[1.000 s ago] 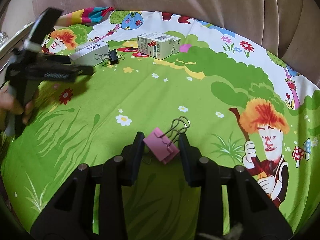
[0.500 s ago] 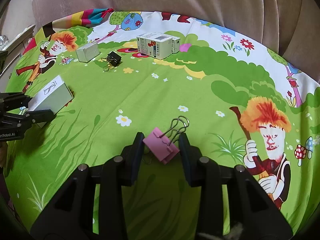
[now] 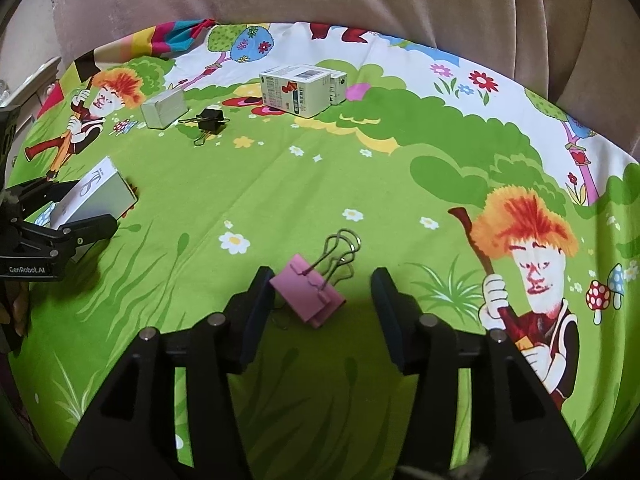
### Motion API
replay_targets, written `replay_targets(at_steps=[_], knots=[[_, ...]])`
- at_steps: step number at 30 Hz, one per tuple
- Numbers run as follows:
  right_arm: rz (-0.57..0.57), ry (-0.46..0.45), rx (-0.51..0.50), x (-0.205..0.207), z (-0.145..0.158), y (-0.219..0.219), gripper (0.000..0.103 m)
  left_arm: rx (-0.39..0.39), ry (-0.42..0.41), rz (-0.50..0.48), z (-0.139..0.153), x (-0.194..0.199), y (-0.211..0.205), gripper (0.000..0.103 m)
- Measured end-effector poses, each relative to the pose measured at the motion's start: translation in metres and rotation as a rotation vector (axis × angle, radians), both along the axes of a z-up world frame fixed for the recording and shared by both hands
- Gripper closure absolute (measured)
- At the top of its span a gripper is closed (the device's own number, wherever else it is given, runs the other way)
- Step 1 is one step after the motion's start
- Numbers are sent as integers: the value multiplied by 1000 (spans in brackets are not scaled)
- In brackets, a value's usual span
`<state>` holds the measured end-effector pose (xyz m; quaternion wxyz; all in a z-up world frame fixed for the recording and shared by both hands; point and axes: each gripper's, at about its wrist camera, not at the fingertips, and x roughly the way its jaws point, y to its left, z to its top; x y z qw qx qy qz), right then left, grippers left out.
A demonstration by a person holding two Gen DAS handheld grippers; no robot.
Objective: Organize rigid objects
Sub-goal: 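Lift the pink clip and white S box and carry them to the storage box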
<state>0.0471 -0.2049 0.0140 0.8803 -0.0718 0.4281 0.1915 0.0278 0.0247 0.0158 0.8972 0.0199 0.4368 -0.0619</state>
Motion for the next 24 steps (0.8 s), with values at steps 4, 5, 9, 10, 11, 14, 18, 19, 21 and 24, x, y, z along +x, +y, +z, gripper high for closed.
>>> replay_targets(at_steps=[4,5,9,10,11,14,18,19,21,24], knots=[[-7,2,1,0,0,0,45,0,-1,2,-1,0,0,15],[-9,2,0,0,0,0,45,0,-1,2,-1,0,0,15],[-10,4,-1,0,0,-1,44,1,-1,2,-1,1,0,15],[-10,4,0,0,0,-1,44,1,-1,1,-1,0,0,15],[-9,4,1,0,0,-1,44,1,-2,1,-1,0,0,16],[17,-7,16,-3,2,1,65,-2,-25,-10,2,-7,-1,56],[25,-24,-1,-22,5,11,65,-4,-7,4,6,-38,-11,61],[17,-38,-4,-37,7,14,65,-13,-3,4,7,-47,-13,61],[4,-73,-9,-60,13,16,65,-27,-2,4,8,-70,-17,61],[-32,-93,48,-99,21,15,65,-54,0,9,11,-97,-22,61]])
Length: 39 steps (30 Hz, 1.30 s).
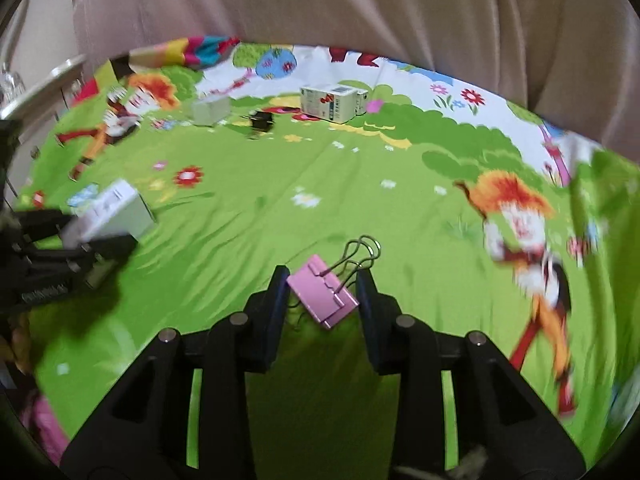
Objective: Organize rigid objects
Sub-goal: 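Lift the pink clip and white S box and carry them to the storage box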
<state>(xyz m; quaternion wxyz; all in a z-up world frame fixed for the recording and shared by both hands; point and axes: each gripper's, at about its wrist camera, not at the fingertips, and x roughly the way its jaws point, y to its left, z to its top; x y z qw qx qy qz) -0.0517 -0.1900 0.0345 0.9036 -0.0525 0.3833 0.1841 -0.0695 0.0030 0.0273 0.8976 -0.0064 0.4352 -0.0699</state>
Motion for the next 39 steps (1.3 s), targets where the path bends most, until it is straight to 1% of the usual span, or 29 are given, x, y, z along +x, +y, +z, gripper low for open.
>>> replay_targets(at_steps=[1,2,3,5,6,7,9,13,15,16,18,20,22,25,28,33,39], knots=[[-9,-15,11,-14,4,0,65,1,-12,5,6,-8,-2,61],[-14,-29,4,-21,8,0,65,1,-45,9,18,-16,-3,61],[-23,-60,1,-30,16,-1,65,3,-95,12,33,-24,-5,61],[-53,-158,39,-51,43,-8,65,15,-199,21,64,-39,-7,61],[-75,-241,66,-64,65,-13,65,20,-265,28,83,-49,-8,61],[-89,-300,79,-74,80,-16,65,22,-335,38,103,-59,-9,61],[-117,-460,105,-102,117,-21,65,28,-472,60,136,-80,-11,61],[-180,-751,102,-155,164,-21,65,37,-678,90,175,-116,-12,60],[-186,-821,102,-171,176,-18,65,35,-748,102,185,-132,-11,60],[-188,-859,105,-180,183,-17,65,34,-769,106,189,-137,-11,60],[-183,-908,102,-193,192,-13,65,33,-817,116,196,-151,-9,60],[-160,-937,85,-201,201,-4,65,36,-828,115,199,-156,-8,60],[-137,-937,82,-203,205,4,65,32,-825,116,200,-162,-3,60],[-104,-906,98,-203,205,13,65,35,-803,121,197,-168,2,60],[-65,-880,111,-204,198,19,65,33,-772,136,186,-175,14,60],[18,-869,112,-209,196,40,65,38,-738,188,173,-185,39,60],[120,-852,124,-216,195,69,64,48,-724,257,164,-201,67,60]])
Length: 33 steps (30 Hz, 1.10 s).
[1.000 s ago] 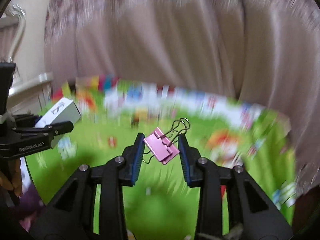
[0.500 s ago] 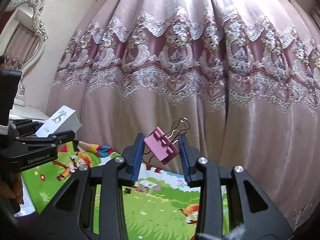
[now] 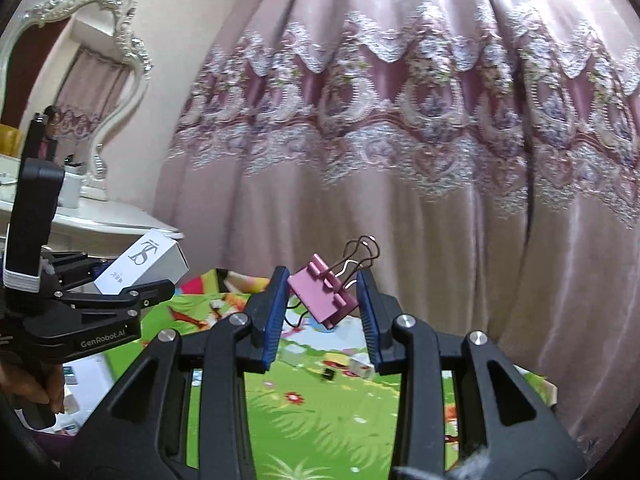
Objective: Organize rigid objects
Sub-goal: 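Lift the pink clip and white S box and carry them to the storage box, then open both tools over the storage box to release the clip and box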
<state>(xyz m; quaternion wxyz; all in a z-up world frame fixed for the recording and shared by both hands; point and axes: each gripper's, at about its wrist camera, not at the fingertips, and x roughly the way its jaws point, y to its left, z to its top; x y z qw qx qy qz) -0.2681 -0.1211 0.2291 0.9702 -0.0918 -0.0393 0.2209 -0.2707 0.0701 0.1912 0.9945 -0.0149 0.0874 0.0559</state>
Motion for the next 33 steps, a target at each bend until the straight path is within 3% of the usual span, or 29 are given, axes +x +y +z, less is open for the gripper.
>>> replay_targets(at_steps=[18,26,33], knots=[[350,24,-141,-35,-15,103,64,-67,74,234,-32,-56,91,60],[551,173,-237,-40,-38,158,64,-175,184,349,-66,-77,141,60],[688,338,-369,-42,-82,207,64,-219,285,443,-98,-86,172,60]])
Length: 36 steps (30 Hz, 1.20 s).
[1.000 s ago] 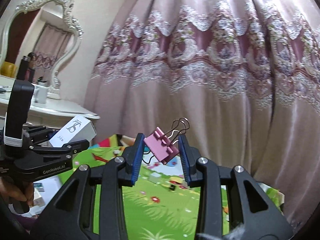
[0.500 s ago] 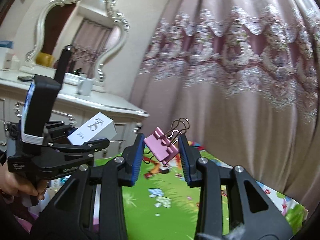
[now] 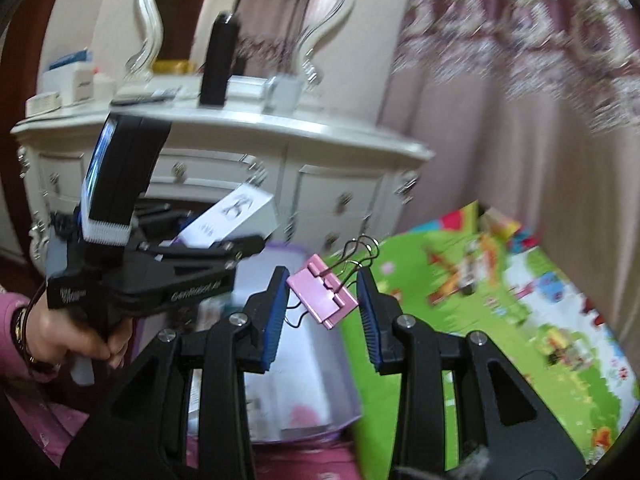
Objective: Organize rigid objects
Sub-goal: 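Open both tools over the storage box to release the clip and box, then grasp the black binder clip with the right tool while the left grasps a white cube box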
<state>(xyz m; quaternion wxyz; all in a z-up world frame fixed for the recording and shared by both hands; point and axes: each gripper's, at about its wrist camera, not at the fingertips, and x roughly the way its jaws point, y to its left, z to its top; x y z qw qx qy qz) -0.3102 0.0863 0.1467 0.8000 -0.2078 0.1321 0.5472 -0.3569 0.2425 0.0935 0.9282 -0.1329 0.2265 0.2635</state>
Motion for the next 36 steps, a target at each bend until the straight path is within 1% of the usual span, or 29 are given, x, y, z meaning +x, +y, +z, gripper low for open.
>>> replay_targets(at_steps=[2,7,10,12,13,14,15,17,18,20,21,22,23,24,25,27,29,31,32,33,34,35,36], knots=[[32,35,-49,0,-15,13,64,-18,30,22,-9,-1,6,60],[109,114,-134,1,-50,30,64,-72,150,103,-39,1,26,60],[163,177,-178,8,-66,35,64,-129,236,156,-58,9,39,59],[209,213,-208,13,-76,35,61,-168,323,199,-69,20,46,46],[202,213,-226,19,-81,33,51,-179,349,212,-73,27,47,35],[183,204,-231,24,-83,28,43,-185,366,222,-74,34,47,28],[158,188,-229,31,-83,22,33,-185,369,223,-74,41,44,26],[60,129,-191,58,-76,0,30,-179,352,199,-69,57,36,26],[13,118,-181,71,-72,-9,27,-173,327,163,-65,69,27,25],[-151,127,-156,122,-66,-41,22,-162,289,96,-57,91,11,20],[-212,141,-149,142,-64,-52,17,-151,260,39,-52,108,-3,19],[-313,173,-146,174,-65,-71,15,-145,242,1,-49,121,-11,18],[-399,209,-152,201,-67,-86,15,-141,225,-61,-46,140,-25,16],[-487,255,-161,231,-71,-101,15,-146,225,-127,-45,160,-36,15],[-578,305,-167,263,-79,-118,15,-153,235,-176,-44,176,-46,14],[-689,391,-157,313,-91,-142,15,-177,277,-290,-51,218,-73,14],[-759,480,-142,358,-105,-156,15,-203,326,-358,-57,250,-96,14],[-799,519,-145,389,-114,-155,15,-214,365,-401,-67,275,-112,14],[-806,523,-151,399,-116,-151,15,-209,383,-409,-70,285,-119,14],[-813,528,-157,409,-121,-149,15,-196,406,-414,-75,294,-125,13],[-821,539,-160,422,-125,-145,15,-142,421,-402,-76,299,-133,12],[-830,549,-159,431,-128,-140,14,-105,438,-408,-76,304,-140,12],[-843,533,-155,439,-128,-135,14,-92,456,-420,-76,307,-145,12]])
